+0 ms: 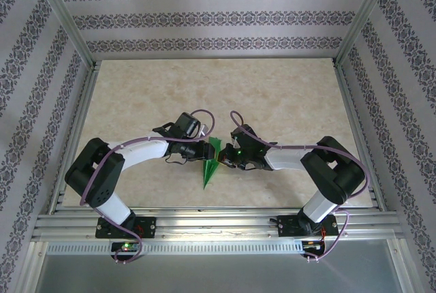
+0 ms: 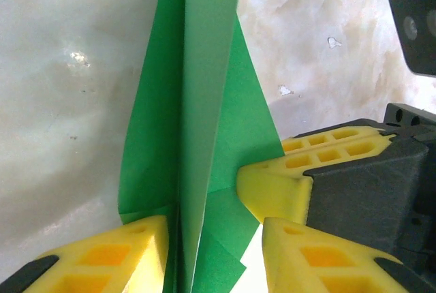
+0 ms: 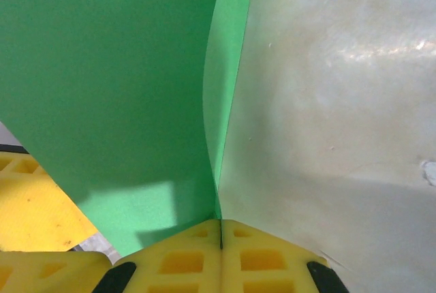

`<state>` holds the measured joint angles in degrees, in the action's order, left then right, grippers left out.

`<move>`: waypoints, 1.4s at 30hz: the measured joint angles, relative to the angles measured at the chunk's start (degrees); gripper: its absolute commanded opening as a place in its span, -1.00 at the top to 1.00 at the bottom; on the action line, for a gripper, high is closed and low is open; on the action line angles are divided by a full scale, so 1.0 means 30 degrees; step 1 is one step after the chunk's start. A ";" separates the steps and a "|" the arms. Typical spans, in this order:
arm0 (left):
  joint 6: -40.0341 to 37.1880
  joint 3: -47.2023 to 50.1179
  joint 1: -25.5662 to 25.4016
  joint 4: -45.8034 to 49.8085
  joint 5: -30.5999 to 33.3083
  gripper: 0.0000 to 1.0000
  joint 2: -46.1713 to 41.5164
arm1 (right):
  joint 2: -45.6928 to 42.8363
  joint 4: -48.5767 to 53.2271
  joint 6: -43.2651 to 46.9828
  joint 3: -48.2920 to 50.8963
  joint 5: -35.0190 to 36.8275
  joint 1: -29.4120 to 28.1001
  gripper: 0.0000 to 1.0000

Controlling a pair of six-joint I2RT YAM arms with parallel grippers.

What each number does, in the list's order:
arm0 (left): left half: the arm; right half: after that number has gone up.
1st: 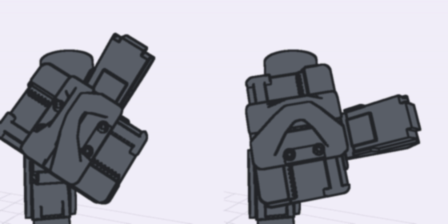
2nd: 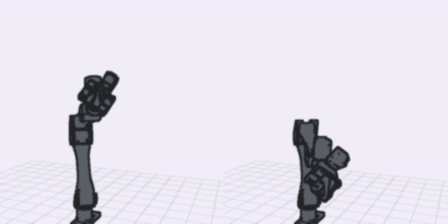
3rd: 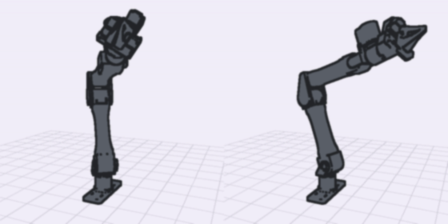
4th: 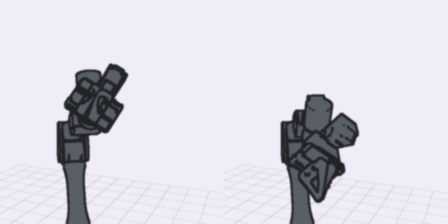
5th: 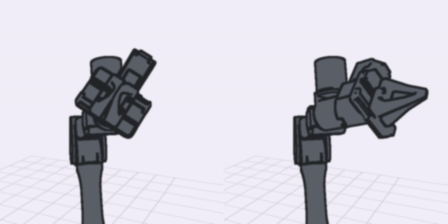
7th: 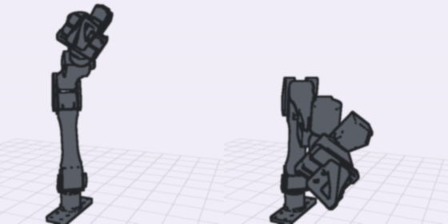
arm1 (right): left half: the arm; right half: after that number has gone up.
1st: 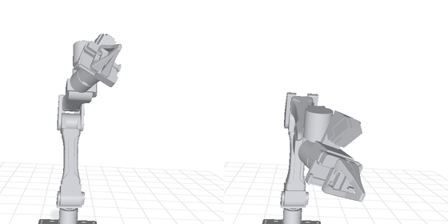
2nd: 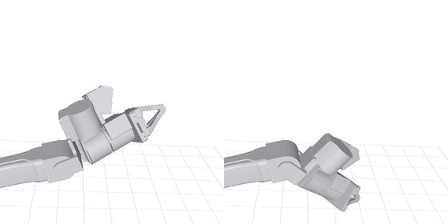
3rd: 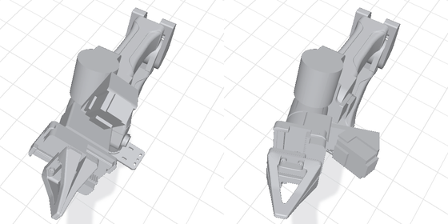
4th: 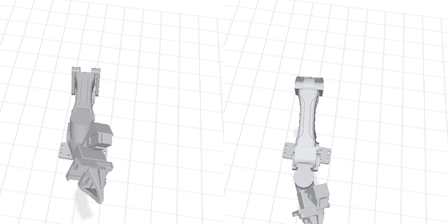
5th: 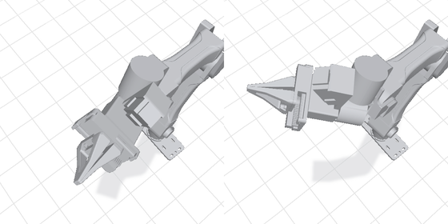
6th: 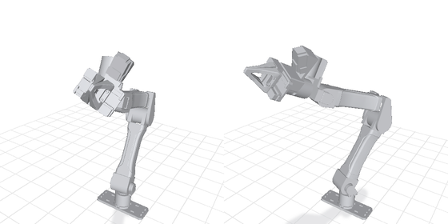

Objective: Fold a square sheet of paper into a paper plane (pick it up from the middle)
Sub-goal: Move a paper plane to the center of the table.

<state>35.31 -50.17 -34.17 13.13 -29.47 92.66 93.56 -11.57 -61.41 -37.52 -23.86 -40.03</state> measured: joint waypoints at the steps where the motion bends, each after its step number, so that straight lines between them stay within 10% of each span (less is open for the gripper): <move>1: -0.0015 -0.0007 0.0000 0.0000 -0.0051 0.15 0.0095 | 0.0007 -0.0036 0.0000 0.0000 -0.0007 0.0000 1.00; 42: -0.1224 0.0000 -0.0233 0.1566 0.0801 -0.29 -0.0051 | 0.0262 -0.0379 -0.0073 -0.0051 -0.0087 -0.0095 1.00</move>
<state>31.64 -50.17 -34.87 17.82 -27.07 92.51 94.35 -12.71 -61.63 -37.67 -24.12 -40.32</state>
